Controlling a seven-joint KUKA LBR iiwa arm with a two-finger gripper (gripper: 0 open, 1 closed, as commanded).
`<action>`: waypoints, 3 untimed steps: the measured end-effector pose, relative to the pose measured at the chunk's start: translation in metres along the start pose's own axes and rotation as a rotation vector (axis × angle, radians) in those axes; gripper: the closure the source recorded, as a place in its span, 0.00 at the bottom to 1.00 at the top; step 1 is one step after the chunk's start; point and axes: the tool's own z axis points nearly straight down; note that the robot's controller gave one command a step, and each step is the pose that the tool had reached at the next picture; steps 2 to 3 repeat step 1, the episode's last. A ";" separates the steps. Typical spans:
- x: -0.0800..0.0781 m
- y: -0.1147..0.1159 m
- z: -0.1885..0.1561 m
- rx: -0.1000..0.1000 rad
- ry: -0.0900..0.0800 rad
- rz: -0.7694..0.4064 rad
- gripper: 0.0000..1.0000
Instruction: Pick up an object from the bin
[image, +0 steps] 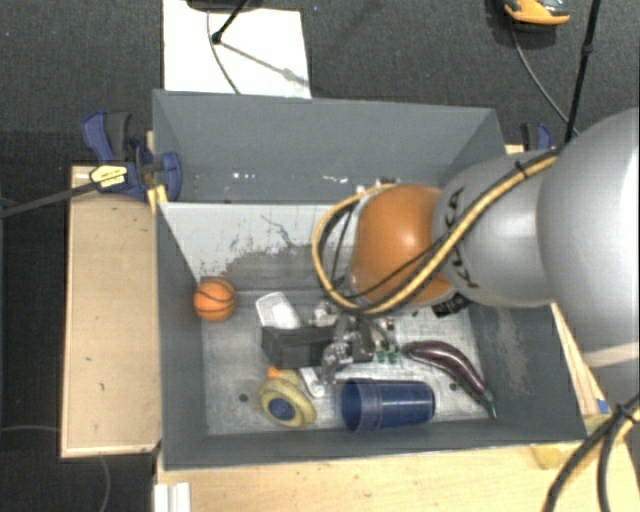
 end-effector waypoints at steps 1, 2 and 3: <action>0.001 -0.008 -0.125 0.011 0.015 0.007 1.00; 0.001 -0.008 -0.125 0.011 0.015 0.007 1.00; 0.001 -0.008 -0.125 0.011 0.015 0.007 1.00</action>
Offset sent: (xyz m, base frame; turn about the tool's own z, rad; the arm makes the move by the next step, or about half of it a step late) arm 0.0000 0.0000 0.0000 0.0000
